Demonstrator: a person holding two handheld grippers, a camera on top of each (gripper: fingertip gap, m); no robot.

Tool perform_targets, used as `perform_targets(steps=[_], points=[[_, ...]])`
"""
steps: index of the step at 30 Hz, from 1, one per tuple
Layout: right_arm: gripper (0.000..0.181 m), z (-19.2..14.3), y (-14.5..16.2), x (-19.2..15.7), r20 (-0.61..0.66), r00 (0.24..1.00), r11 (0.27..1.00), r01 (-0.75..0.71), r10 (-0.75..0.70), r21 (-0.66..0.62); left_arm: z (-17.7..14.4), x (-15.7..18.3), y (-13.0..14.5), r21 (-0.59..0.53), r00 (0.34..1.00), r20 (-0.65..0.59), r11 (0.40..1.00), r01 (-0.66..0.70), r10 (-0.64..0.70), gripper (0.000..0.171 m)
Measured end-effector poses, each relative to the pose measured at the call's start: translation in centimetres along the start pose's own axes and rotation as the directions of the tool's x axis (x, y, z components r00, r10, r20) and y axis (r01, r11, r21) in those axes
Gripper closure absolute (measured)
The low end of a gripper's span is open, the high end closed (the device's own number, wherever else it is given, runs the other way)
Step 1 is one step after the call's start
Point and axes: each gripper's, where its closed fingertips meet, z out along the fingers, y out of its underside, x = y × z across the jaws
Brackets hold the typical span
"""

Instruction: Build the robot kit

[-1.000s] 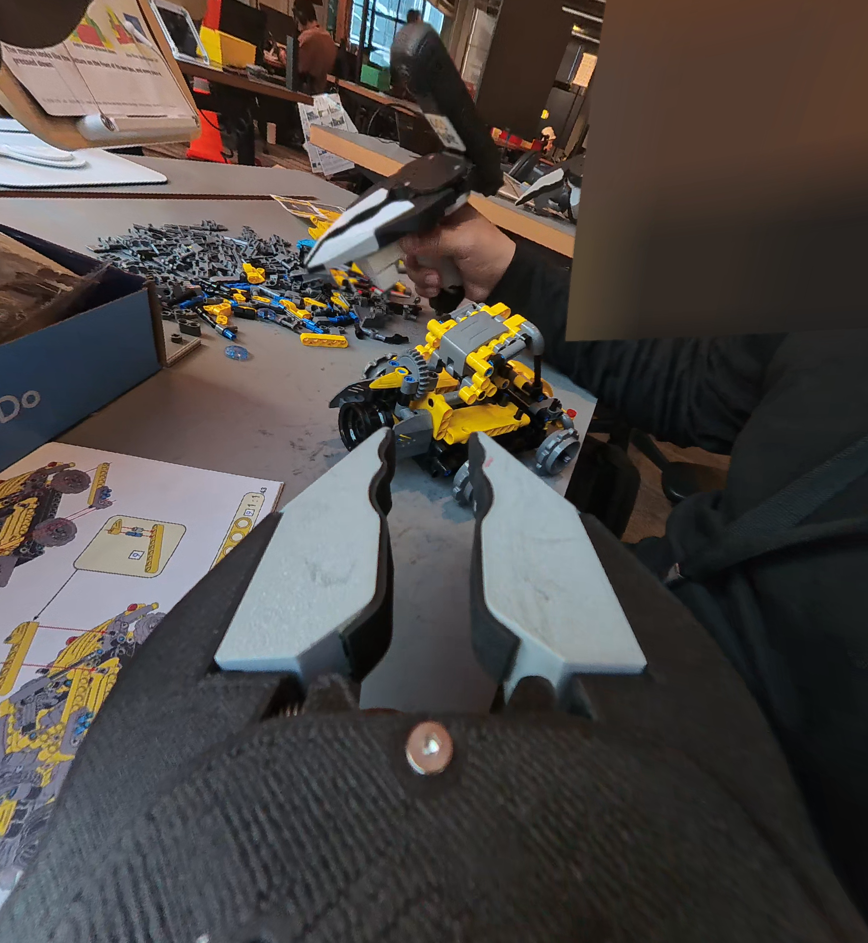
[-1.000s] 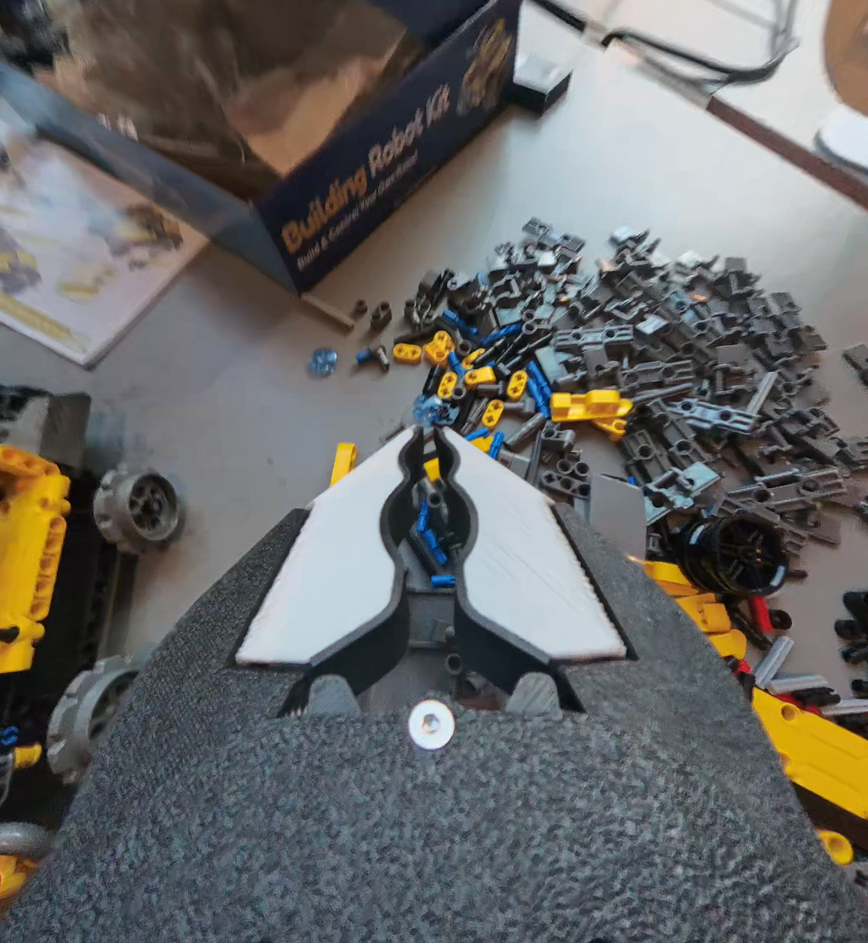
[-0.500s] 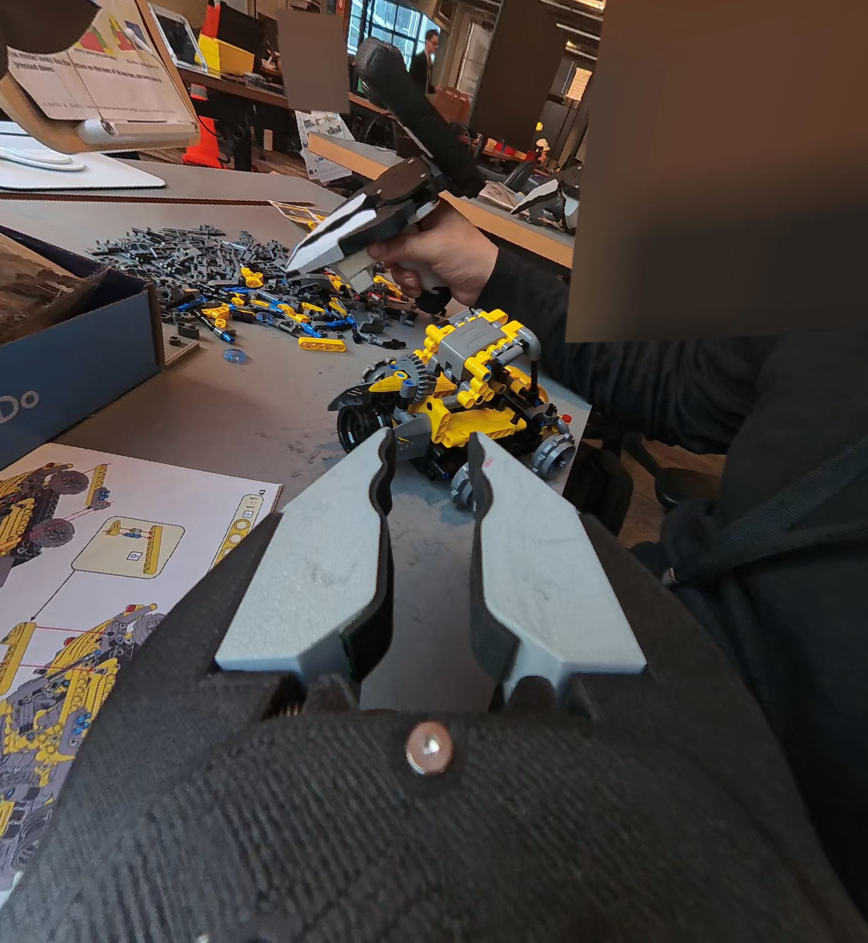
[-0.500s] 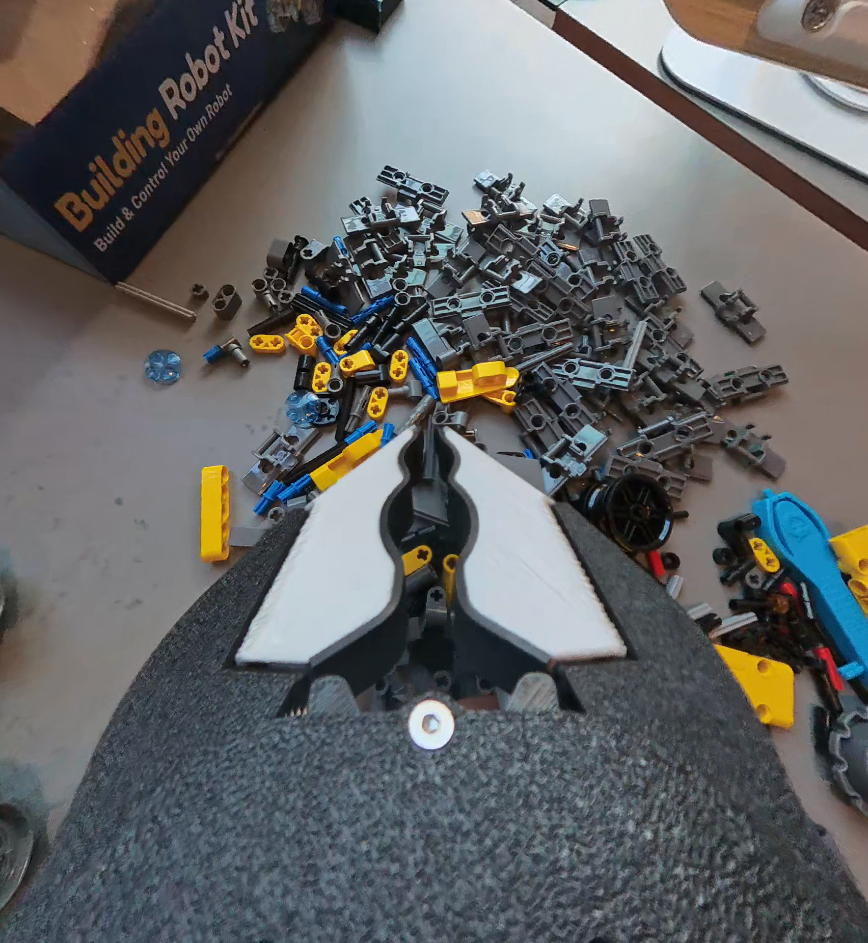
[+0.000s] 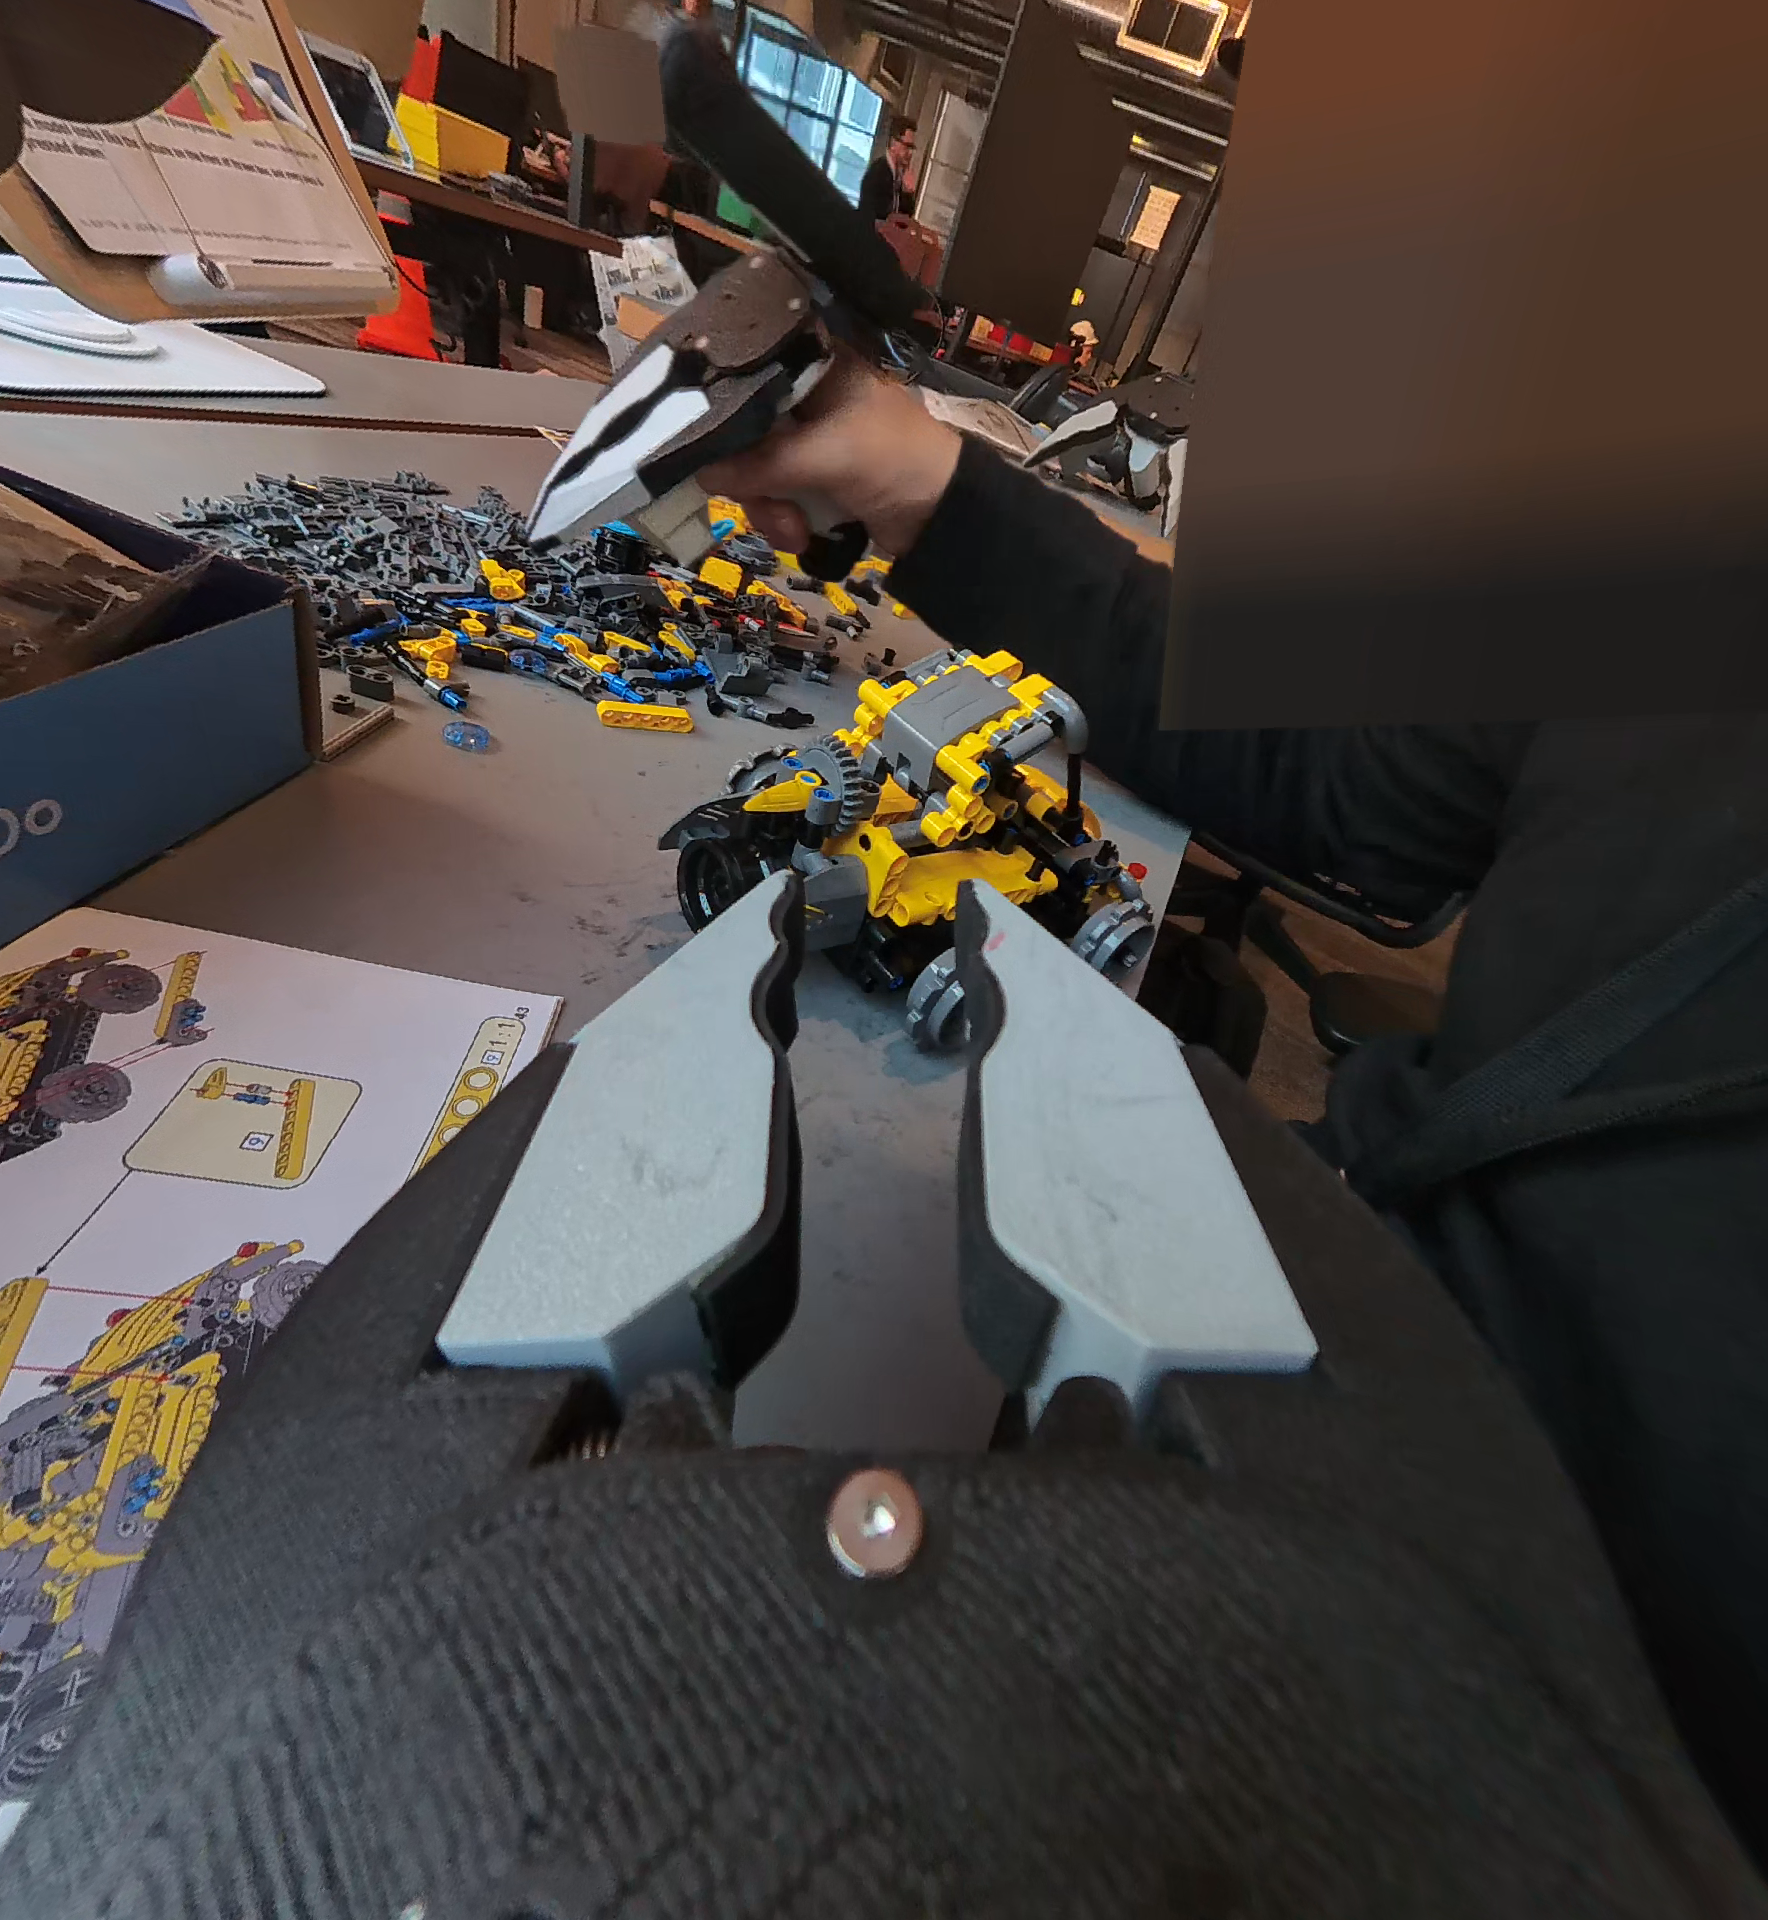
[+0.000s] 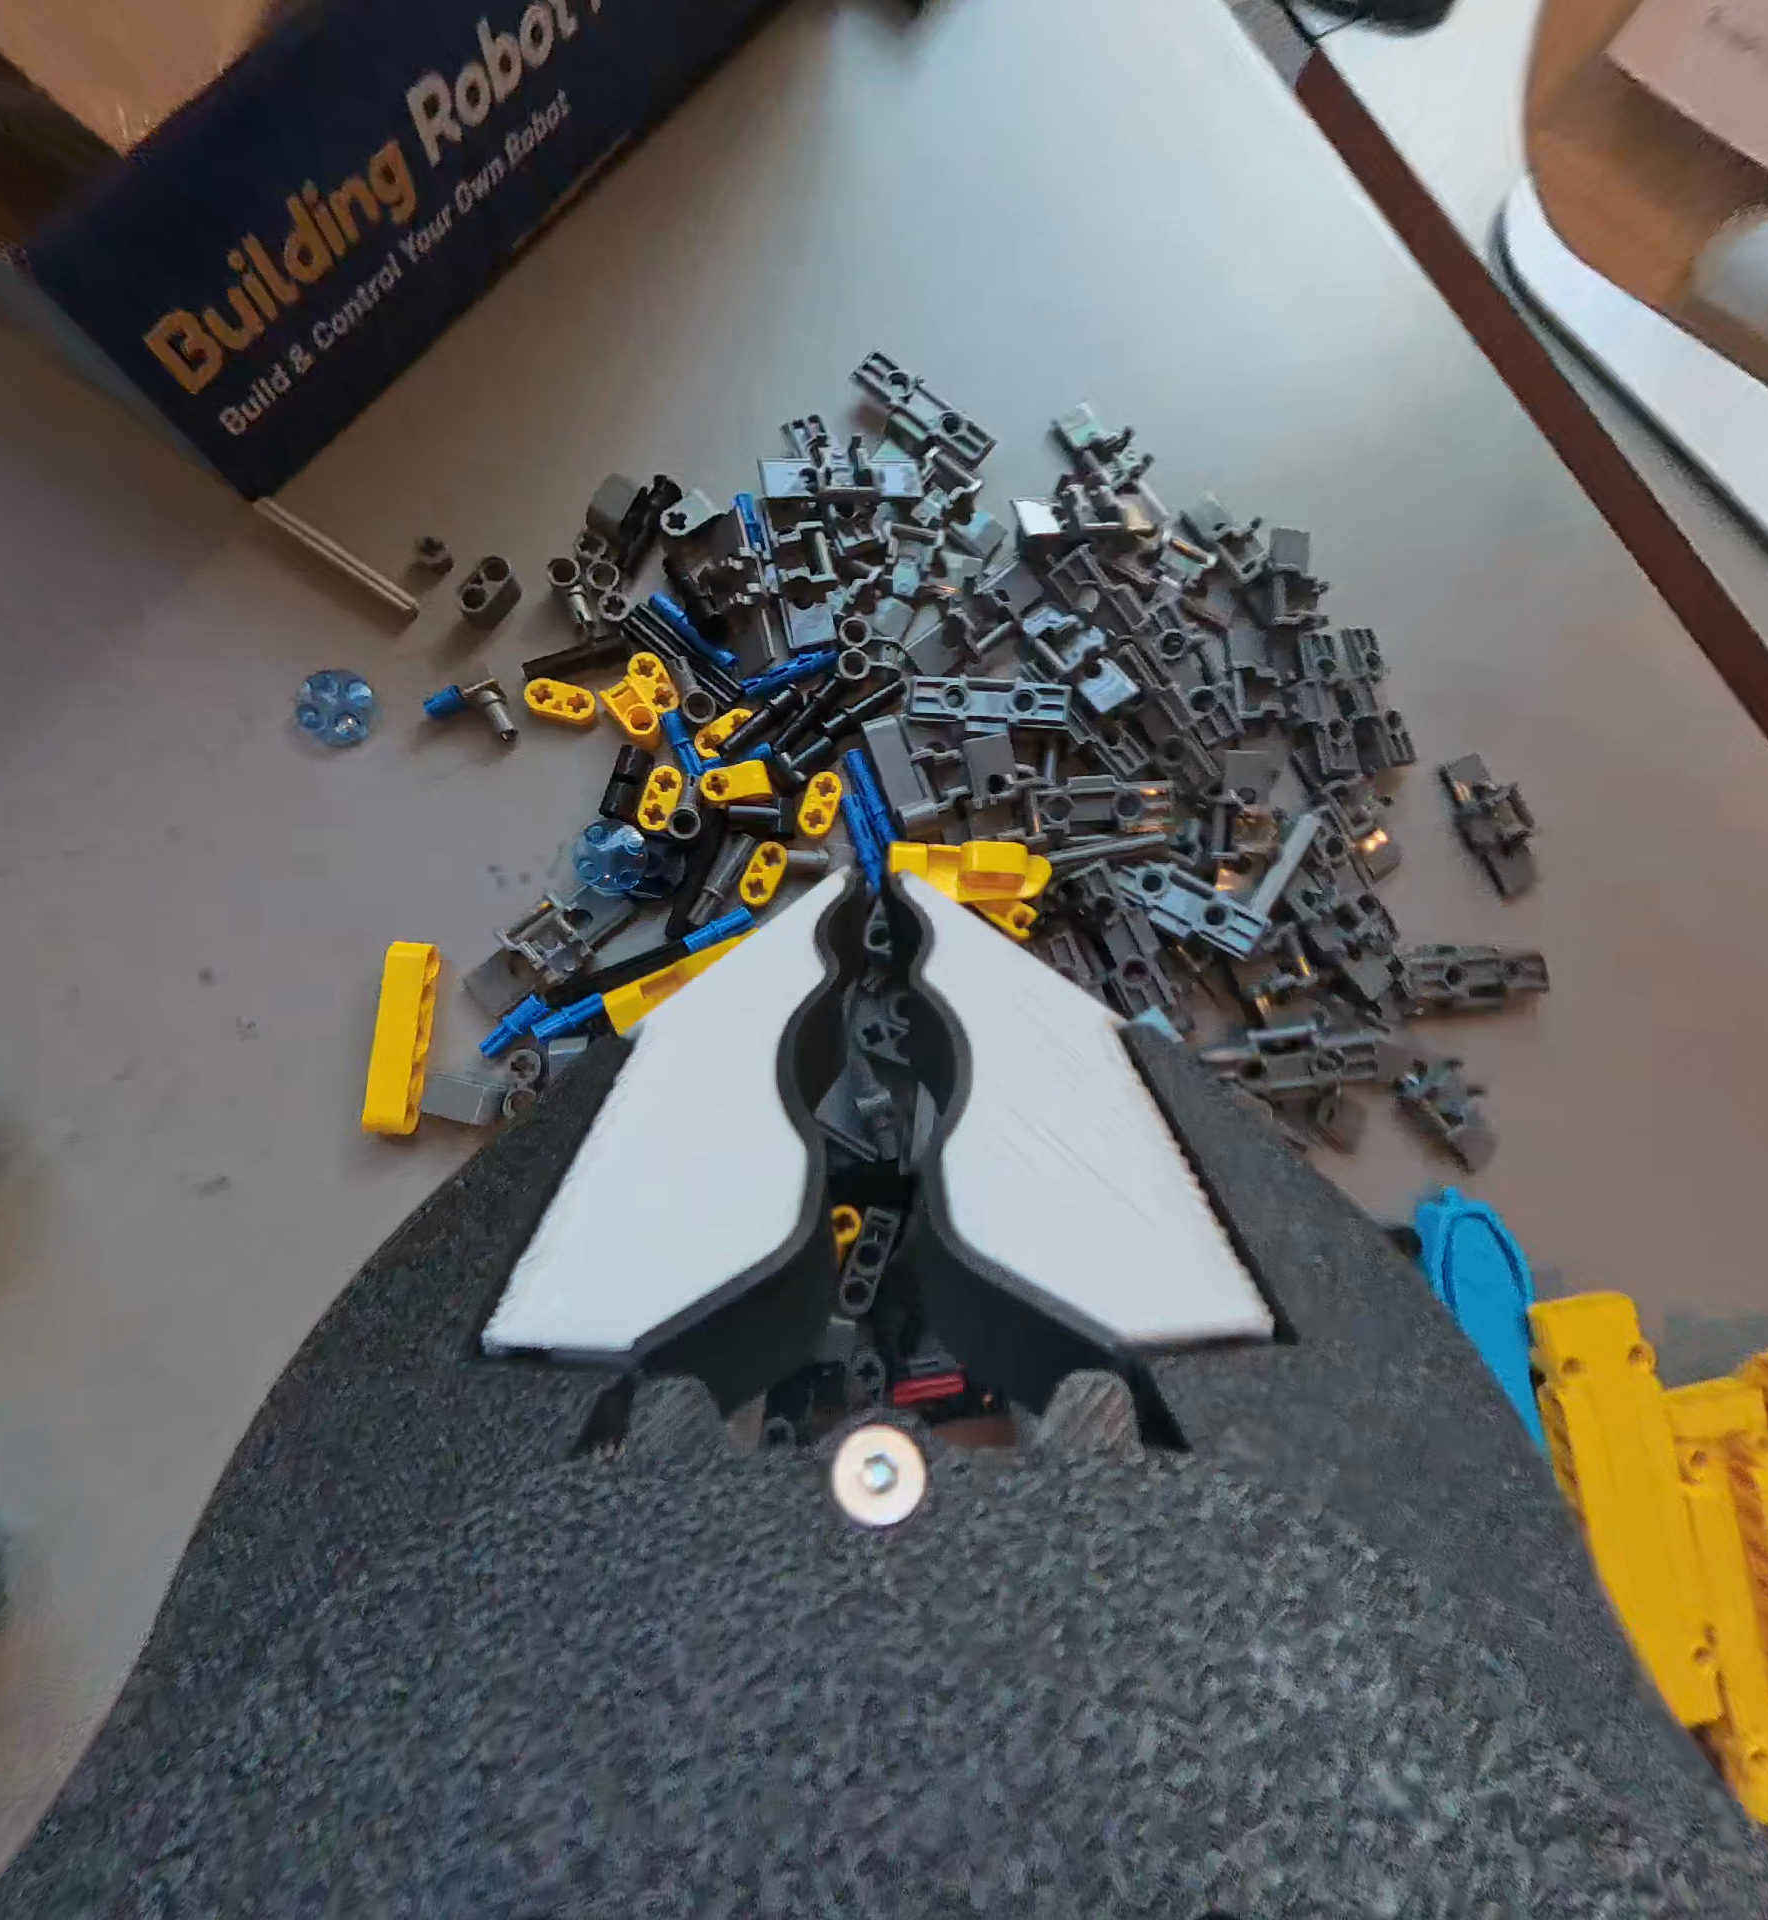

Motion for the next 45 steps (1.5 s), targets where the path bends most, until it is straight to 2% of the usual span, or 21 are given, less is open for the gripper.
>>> perform_targets(steps=[4,12,20,25,27,34,41,45], points=[[0.180,1.7,-0.6,-0.7,0.078,0.992,0.991,0.106,-0.099,-0.087,0.0,0.0,-0.1,0.005,1.000,-0.003,1.000,0.005,-0.005,0.145],[0.179,3.8,0.2,0.1,0.105,0.970,0.940,0.239,-0.219,-0.245,-0.1,0.1,-0.2,0.013,1.000,-0.012,1.000,0.009,-0.009,0.145],[0.174,4.0,0.2,-0.1,0.152,0.955,0.920,0.288,-0.255,-0.266,-0.3,0.1,-0.3,0.024,1.000,-0.024,1.000,0.016,-0.016,0.145],[0.176,4.0,0.1,-0.4,0.154,0.931,0.890,0.361,-0.330,-0.279,-0.3,0.1,-0.4,0.029,0.999,-0.028,0.999,0.026,-0.025,0.145],[0.181,4.0,0.2,-0.9,0.184,0.927,0.887,0.367,-0.325,-0.281,-0.3,0.1,-0.4,0.027,0.999,-0.029,0.999,0.028,-0.027,0.145],[0.178,4.3,-0.2,-0.1,0.153,0.933,0.889,0.358,-0.327,-0.286,-0.3,0.0,-0.4,0.026,0.999,-0.033,0.999,0.036,-0.035,0.145],[0.174,3.9,0.3,-0.4,0.167,0.917,0.866,0.398,-0.363,-0.302,-0.3,0.0,-0.4,0.025,0.998,-0.036,0.999,0.043,-0.042,0.144],[0.174,3.7,0.2,-0.8,0.188,0.917,0.877,0.392,-0.351,-0.278,-0.3,0.0,-0.4,0.026,0.998,-0.040,0.999,0.045,-0.044,0.144]])
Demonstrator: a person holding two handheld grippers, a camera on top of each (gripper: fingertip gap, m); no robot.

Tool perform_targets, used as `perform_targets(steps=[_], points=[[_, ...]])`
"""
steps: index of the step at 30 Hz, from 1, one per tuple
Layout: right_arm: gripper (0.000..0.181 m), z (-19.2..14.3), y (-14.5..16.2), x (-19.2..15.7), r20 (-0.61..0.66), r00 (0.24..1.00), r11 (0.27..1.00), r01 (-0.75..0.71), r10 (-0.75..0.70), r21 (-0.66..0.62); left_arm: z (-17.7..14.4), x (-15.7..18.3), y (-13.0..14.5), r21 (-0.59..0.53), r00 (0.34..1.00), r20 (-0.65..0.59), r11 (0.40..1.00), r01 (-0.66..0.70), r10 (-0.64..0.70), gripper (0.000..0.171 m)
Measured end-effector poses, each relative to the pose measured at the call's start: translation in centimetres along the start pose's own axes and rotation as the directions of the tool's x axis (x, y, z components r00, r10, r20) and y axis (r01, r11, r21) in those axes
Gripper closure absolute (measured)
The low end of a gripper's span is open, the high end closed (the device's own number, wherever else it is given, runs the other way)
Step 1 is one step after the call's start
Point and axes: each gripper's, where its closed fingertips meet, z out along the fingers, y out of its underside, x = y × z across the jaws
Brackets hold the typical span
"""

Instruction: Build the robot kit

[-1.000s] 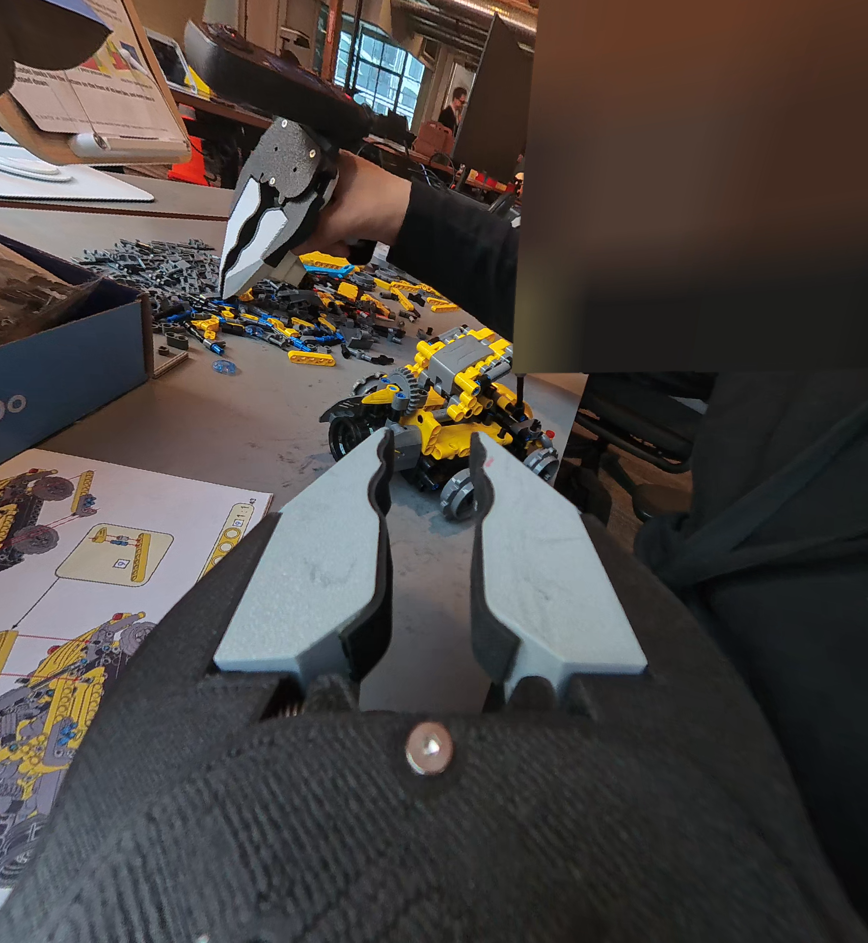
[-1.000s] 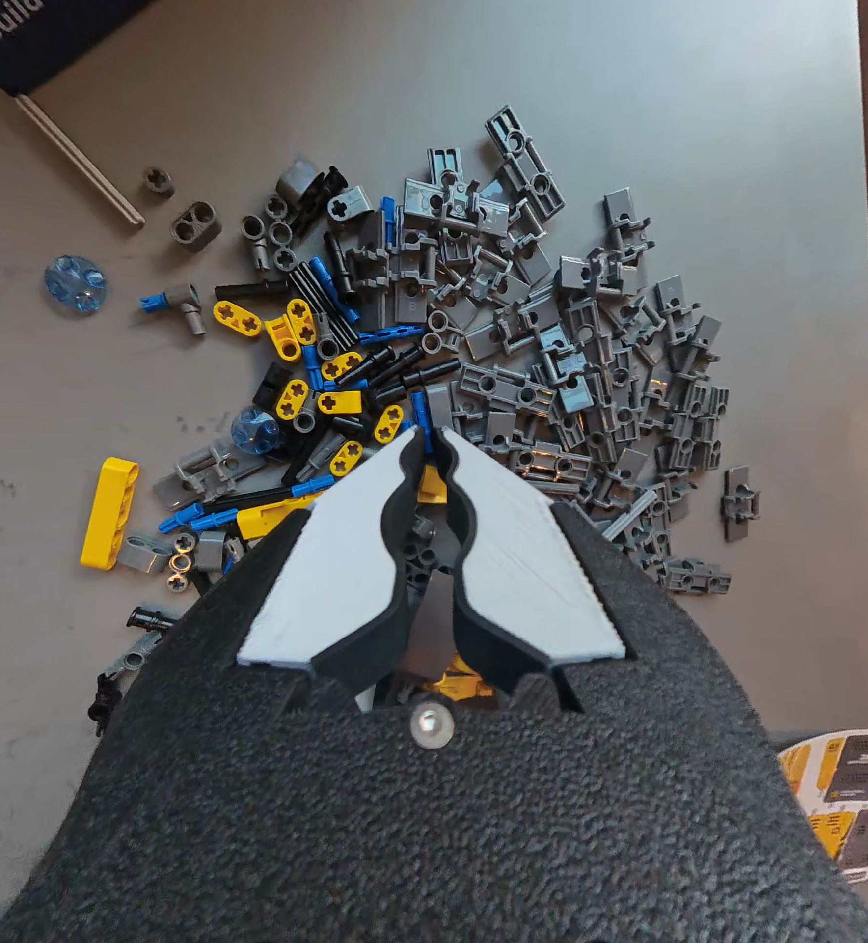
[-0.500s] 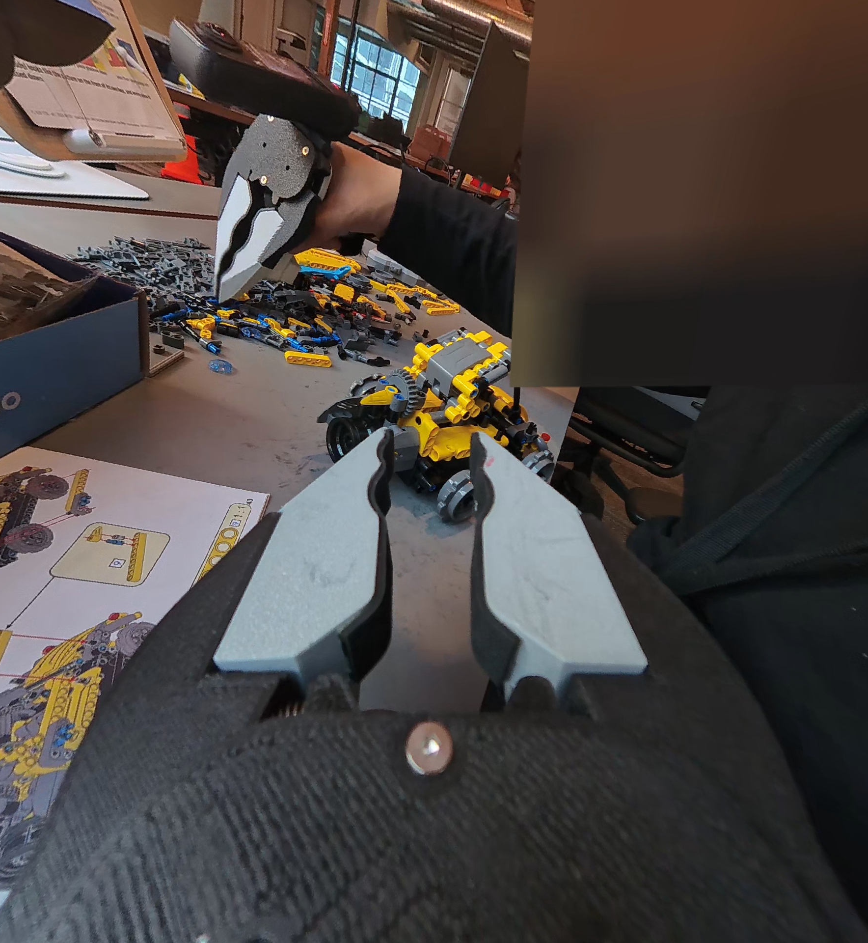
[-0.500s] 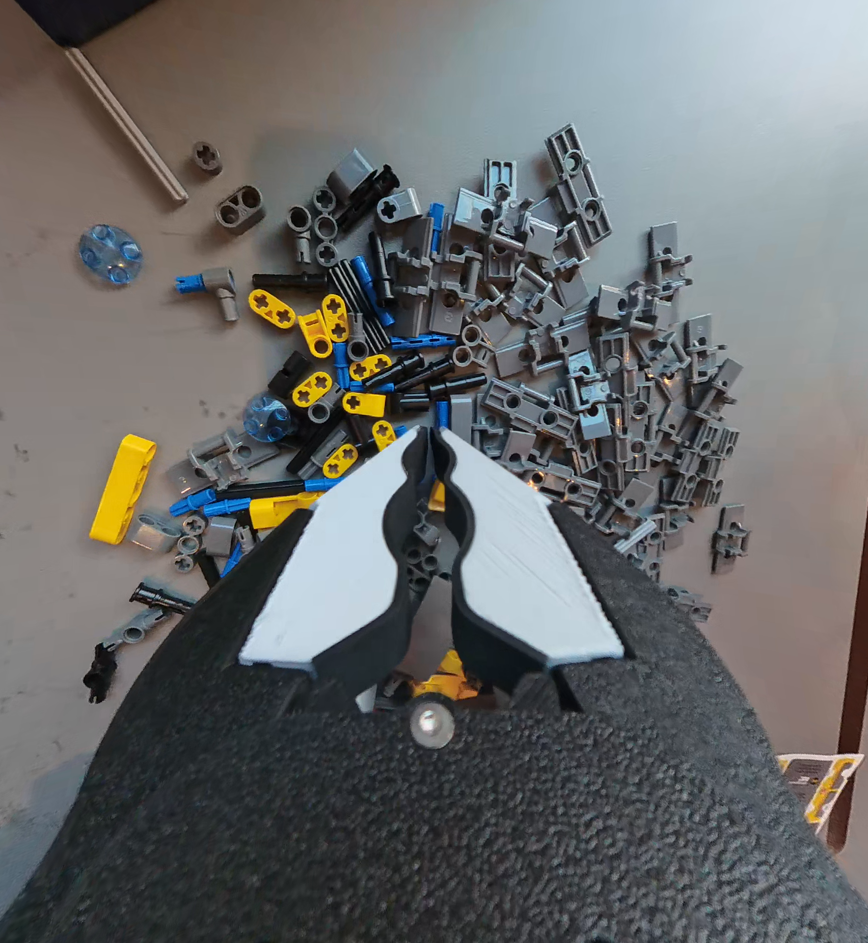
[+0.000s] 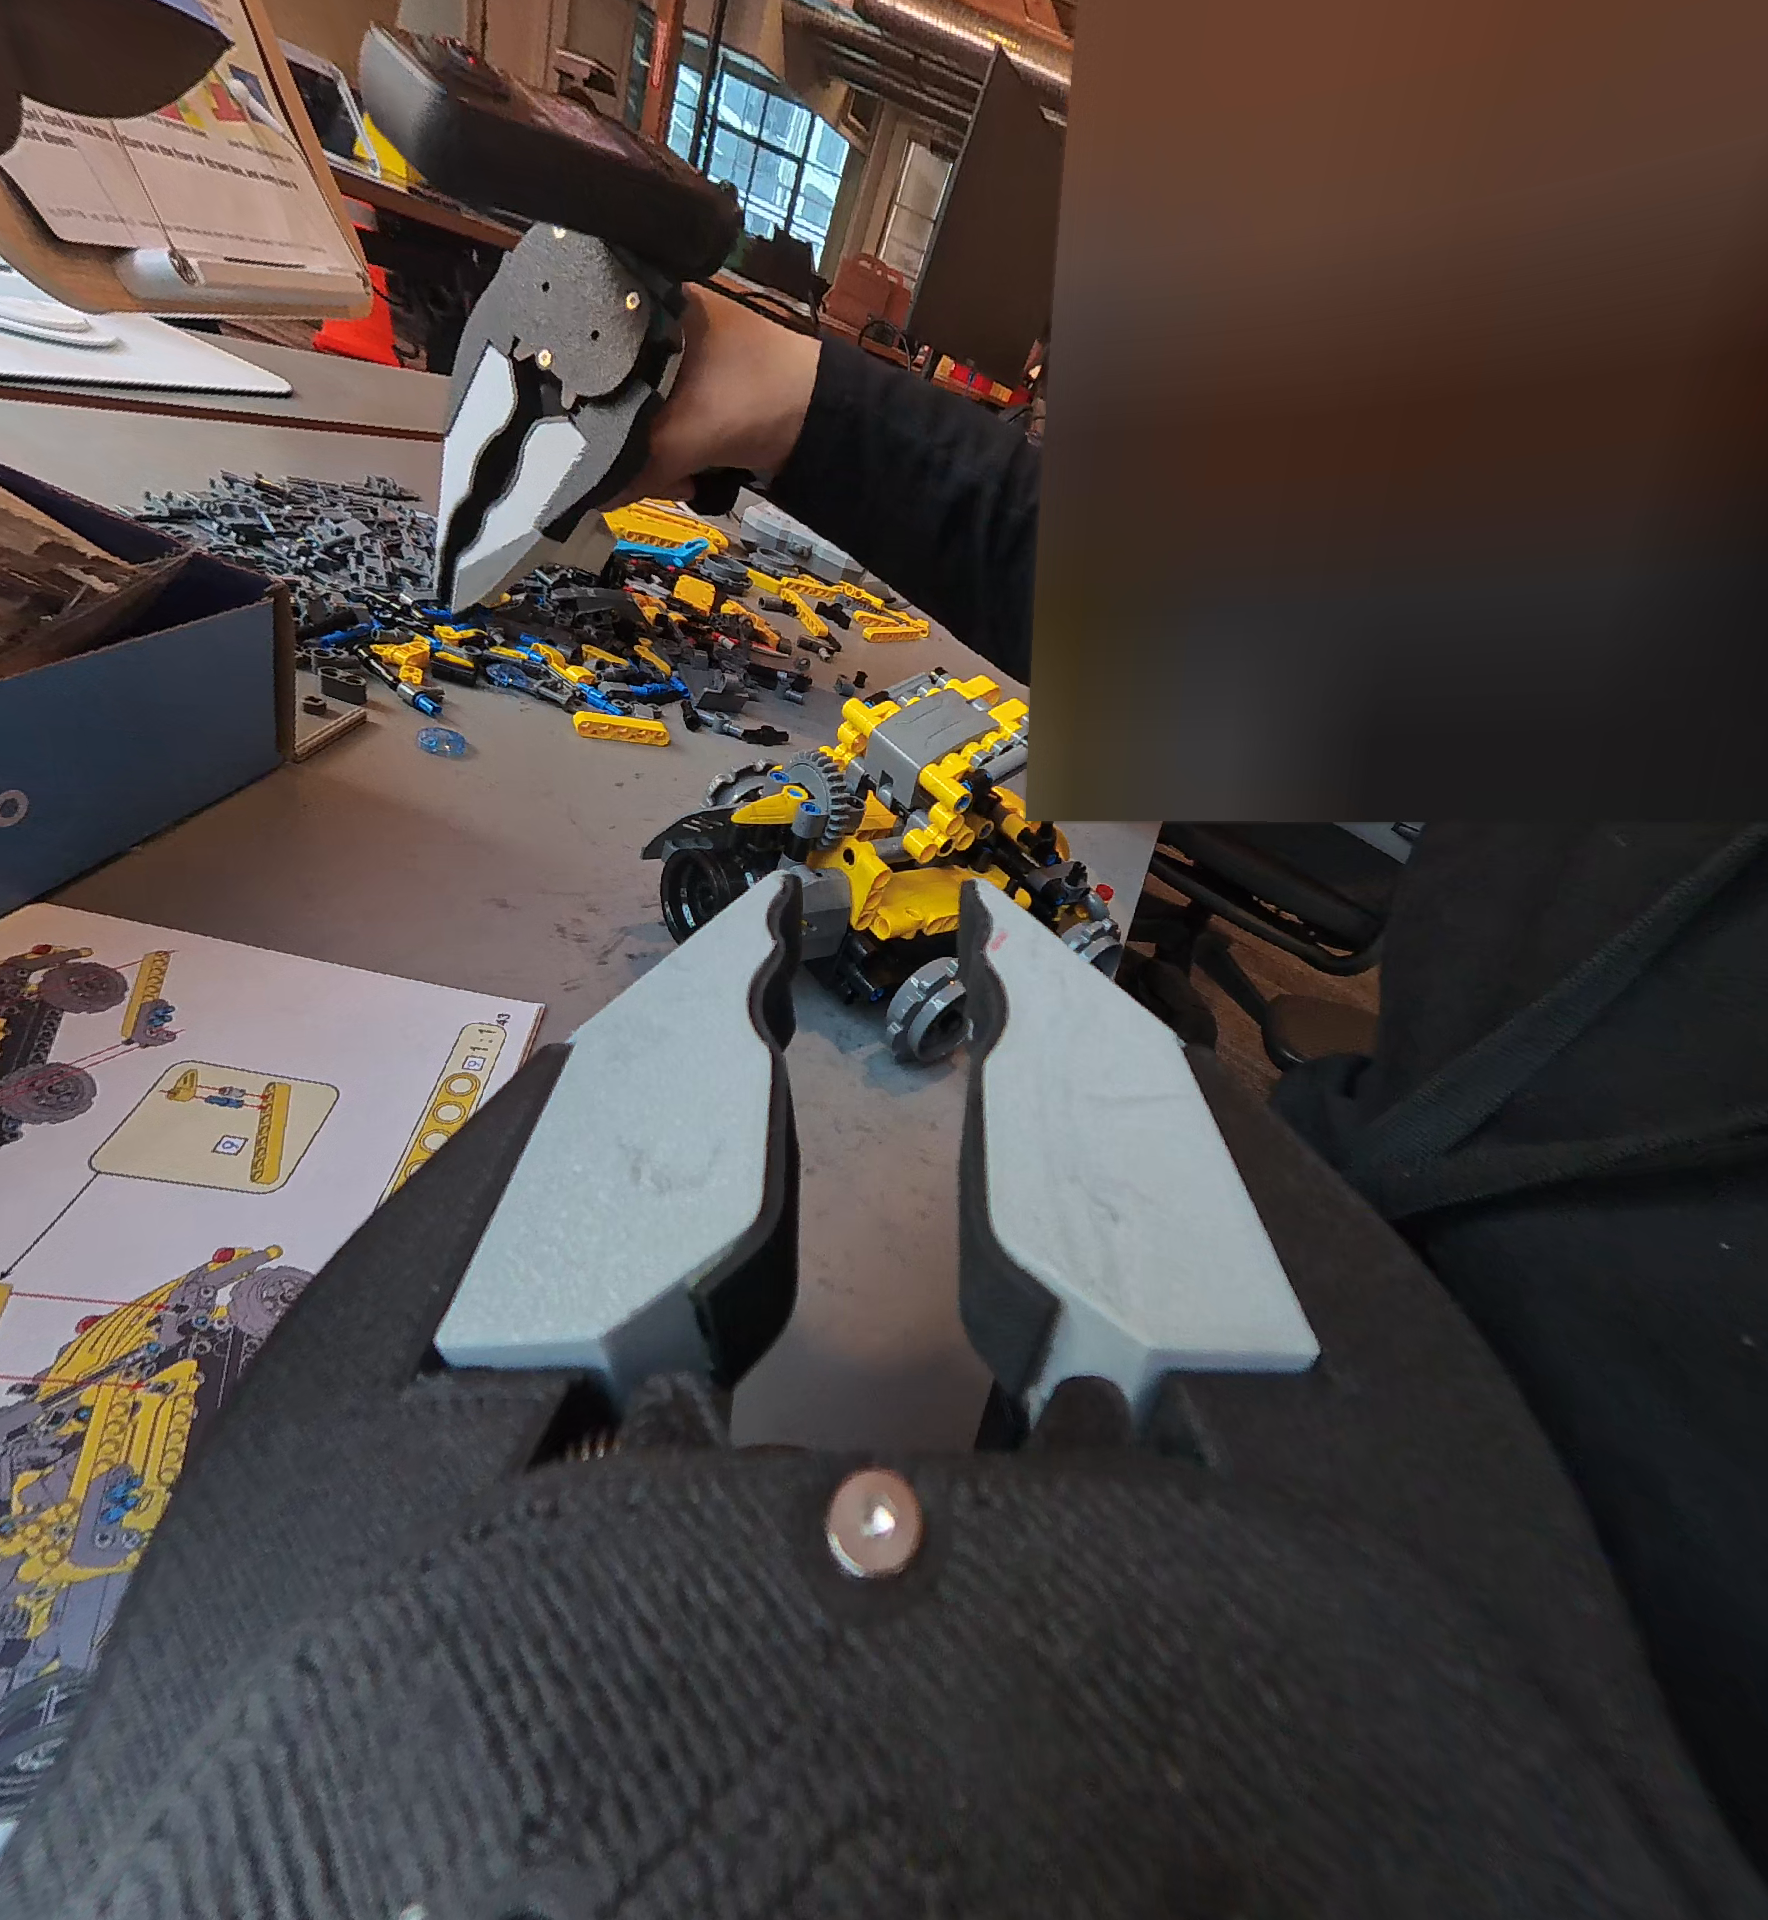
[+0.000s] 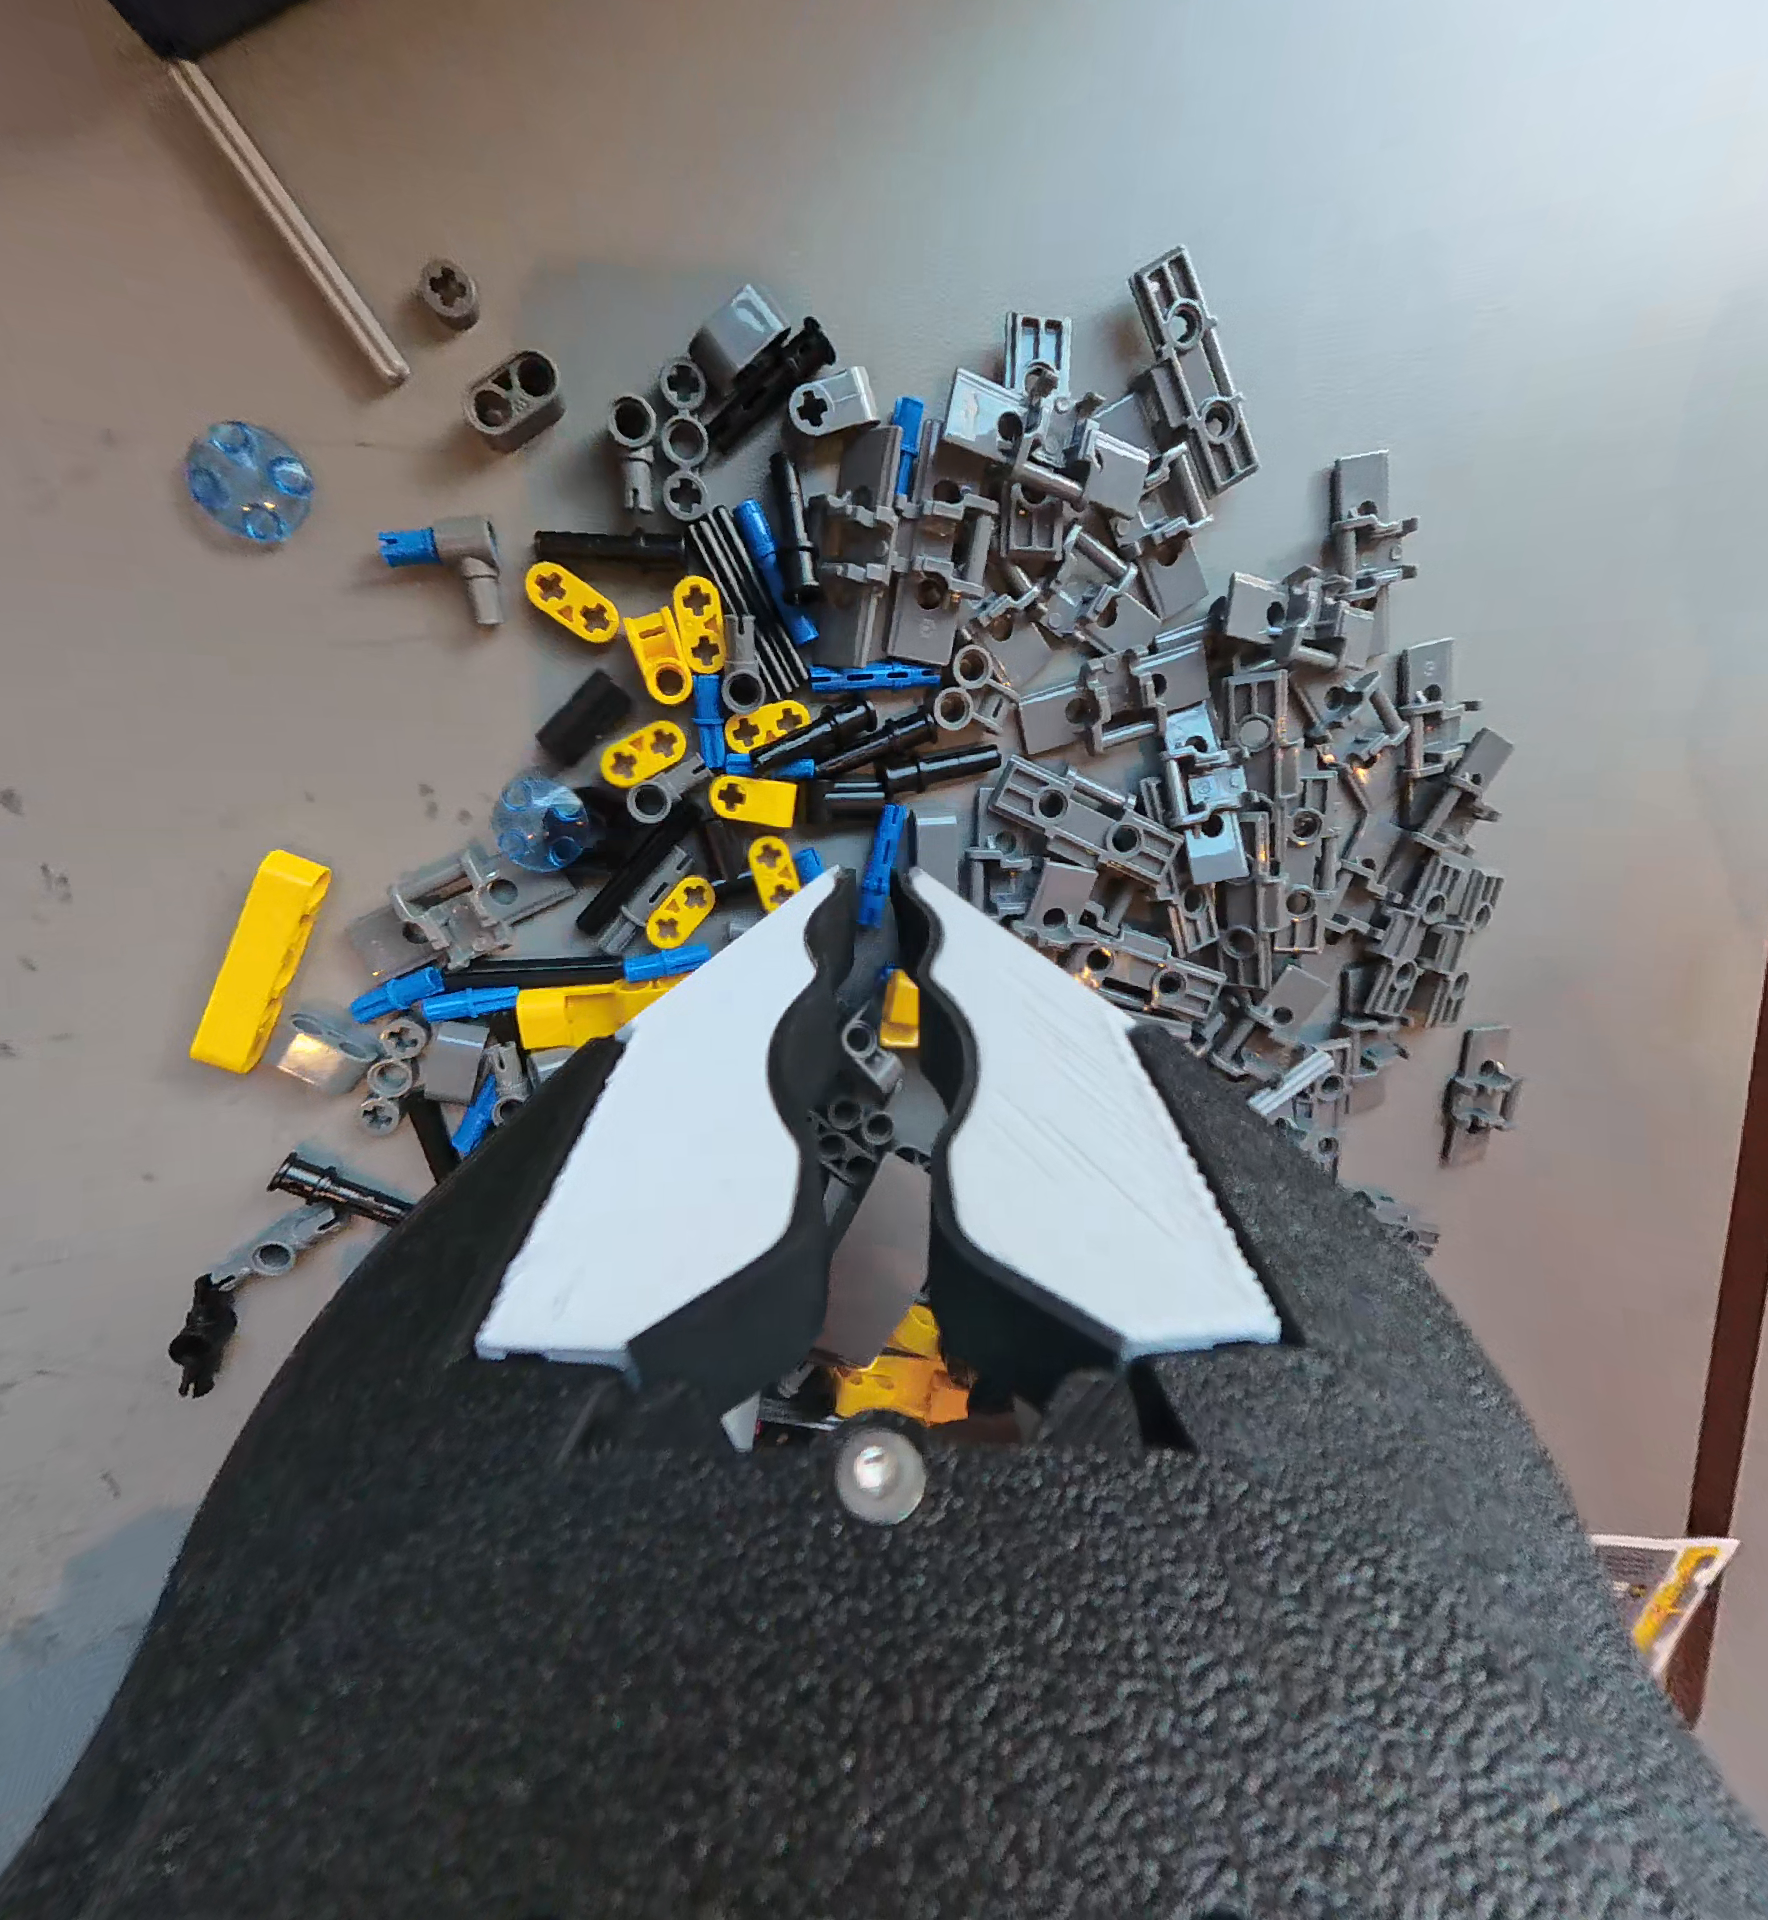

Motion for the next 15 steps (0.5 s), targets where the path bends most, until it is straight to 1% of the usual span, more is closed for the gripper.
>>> perform_targets(steps=[5,8,11,15], points=[[0.173,0.16,0.21,0.34,-0.006,1.000,1.000,0.000,0.000,-0.016,0.00,0.02,0.00,0.000,1.000,-0.002,1.000,0.002,-0.002,0.145],[0.176,0.19,0.19,0.47,-0.010,1.000,1.000,-0.004,0.003,-0.024,-0.02,0.01,-0.01,0.001,1.000,-0.004,1.000,0.004,-0.004,0.144],[0.172,0.24,-0.07,0.21,0.007,1.000,1.000,-0.012,0.012,-0.013,-0.03,0.03,-0.02,0.001,1.000,-0.005,1.000,0.004,-0.004,0.144],[0.177,0.12,0.16,-0.26,0.006,1.000,0.999,0.030,-0.029,-0.026,-0.05,0.02,-0.06,0.004,1.000,-0.006,1.000,0.006,-0.006,0.144]])
